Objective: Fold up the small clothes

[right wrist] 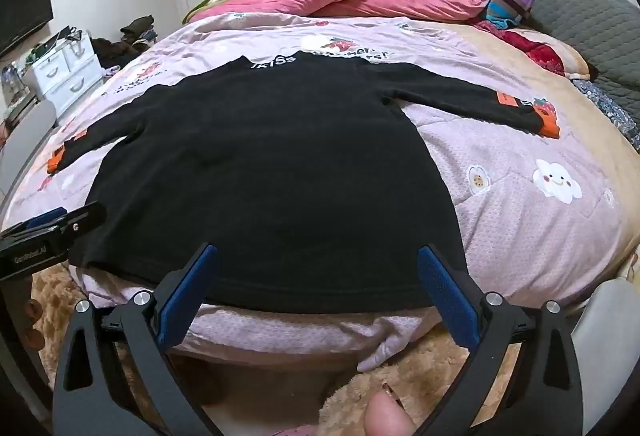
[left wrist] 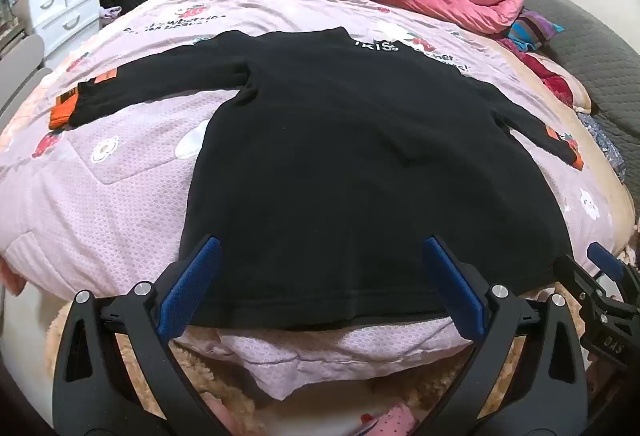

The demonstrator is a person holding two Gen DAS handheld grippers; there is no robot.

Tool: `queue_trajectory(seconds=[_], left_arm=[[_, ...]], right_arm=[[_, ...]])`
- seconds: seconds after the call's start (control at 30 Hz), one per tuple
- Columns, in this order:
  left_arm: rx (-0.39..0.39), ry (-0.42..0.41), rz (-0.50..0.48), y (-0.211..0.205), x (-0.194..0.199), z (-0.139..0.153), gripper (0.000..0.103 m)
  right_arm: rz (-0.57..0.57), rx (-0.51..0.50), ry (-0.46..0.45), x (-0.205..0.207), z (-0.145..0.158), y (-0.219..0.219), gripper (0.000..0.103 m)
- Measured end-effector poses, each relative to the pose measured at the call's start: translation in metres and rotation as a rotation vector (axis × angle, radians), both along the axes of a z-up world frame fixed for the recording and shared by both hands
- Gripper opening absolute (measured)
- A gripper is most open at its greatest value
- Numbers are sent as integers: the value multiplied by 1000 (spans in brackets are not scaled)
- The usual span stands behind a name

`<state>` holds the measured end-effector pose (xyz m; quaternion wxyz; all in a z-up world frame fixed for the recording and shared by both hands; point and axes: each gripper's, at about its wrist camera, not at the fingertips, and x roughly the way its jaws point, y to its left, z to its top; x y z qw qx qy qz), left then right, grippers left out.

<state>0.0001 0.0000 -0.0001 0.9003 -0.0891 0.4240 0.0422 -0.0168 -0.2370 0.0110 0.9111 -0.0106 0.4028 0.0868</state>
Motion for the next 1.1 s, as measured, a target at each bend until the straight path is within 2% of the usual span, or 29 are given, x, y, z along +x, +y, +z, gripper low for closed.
queue_trajectory(seconds=[0.5, 1.1], left_arm=[[1, -6, -4, 3, 5, -7, 95], [-6, -20, -11, -2, 2, 8, 95]], right_arm=[[2, 4, -18, -2, 7, 3, 99], [-1, -15, -32, -3, 11, 6, 99]])
